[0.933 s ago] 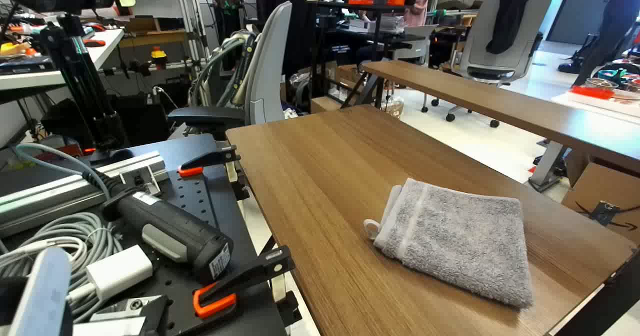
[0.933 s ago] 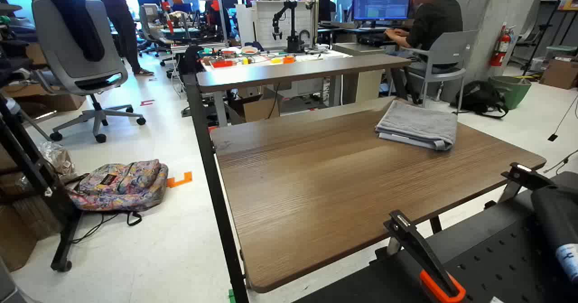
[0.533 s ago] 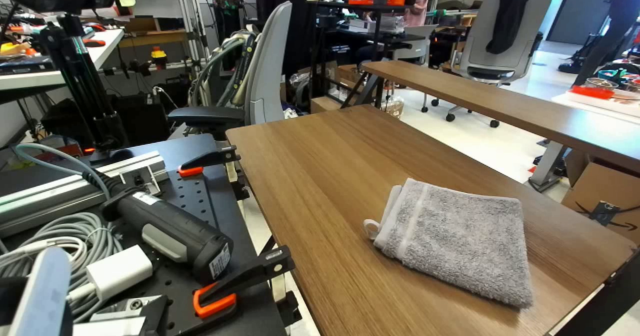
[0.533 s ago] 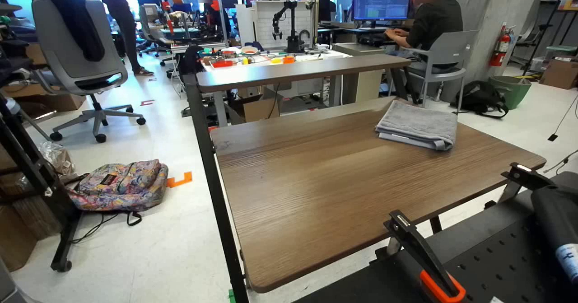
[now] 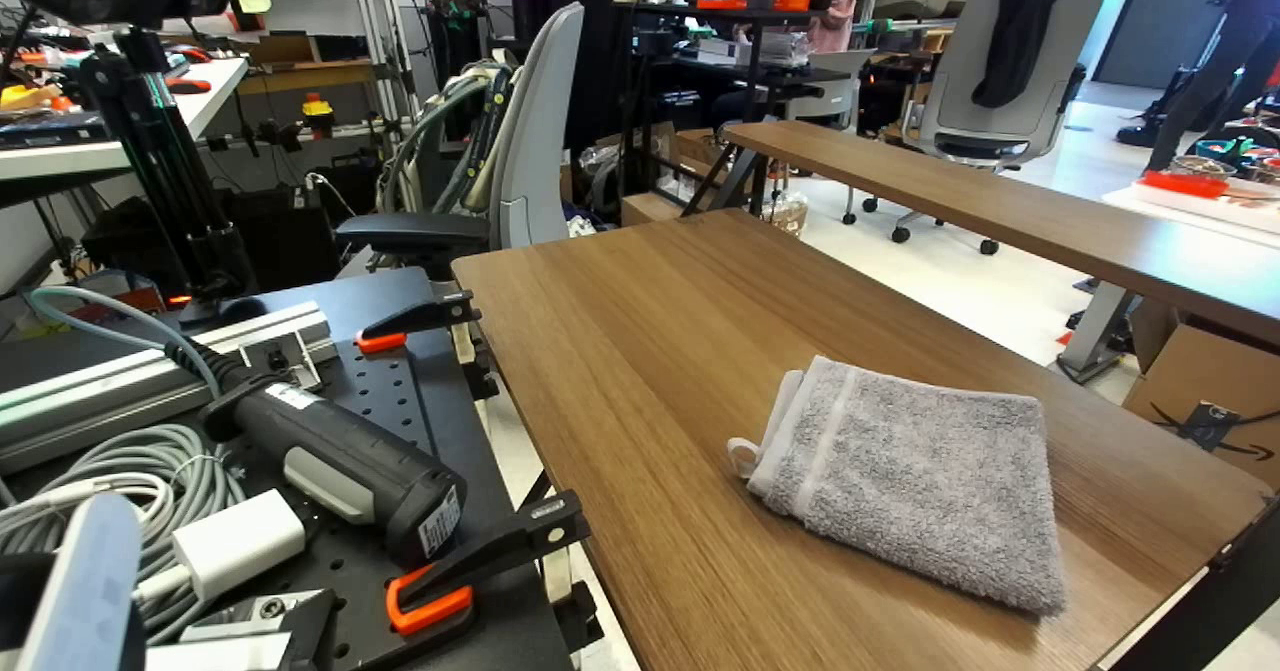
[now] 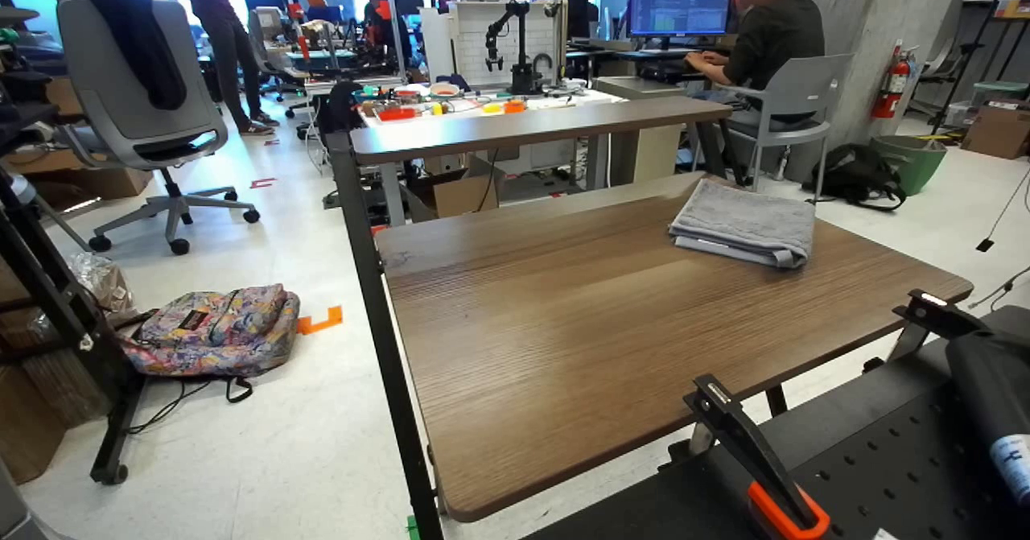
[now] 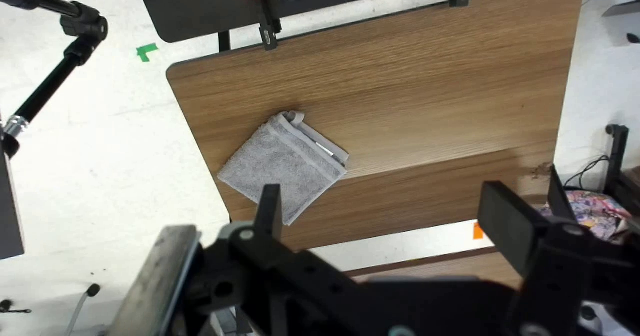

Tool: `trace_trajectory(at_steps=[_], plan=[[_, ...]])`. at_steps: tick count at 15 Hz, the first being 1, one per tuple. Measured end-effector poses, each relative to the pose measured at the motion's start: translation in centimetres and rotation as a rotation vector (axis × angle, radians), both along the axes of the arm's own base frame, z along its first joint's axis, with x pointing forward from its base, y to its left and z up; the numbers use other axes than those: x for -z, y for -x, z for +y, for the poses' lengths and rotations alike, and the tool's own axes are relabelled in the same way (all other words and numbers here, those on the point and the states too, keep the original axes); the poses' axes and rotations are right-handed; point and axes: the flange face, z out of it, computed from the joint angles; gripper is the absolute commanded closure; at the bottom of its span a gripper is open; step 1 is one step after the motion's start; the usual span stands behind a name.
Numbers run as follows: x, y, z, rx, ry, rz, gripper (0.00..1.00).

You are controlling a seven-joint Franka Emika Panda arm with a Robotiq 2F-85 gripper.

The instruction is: Move the grey towel to the left

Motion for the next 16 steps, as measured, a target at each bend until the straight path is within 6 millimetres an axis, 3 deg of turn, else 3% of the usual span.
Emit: trace_trajectory(at_steps=[4,9,16], plan=[[4.2,-4.6,1.0,0.09,0.004,-0.006,0.0],[11.2,-10.9,1.2,0.216,-0.001,0.018,0.0],[19.7,-20.2,-1.5,0.406,-0.001,0.088,0.0]])
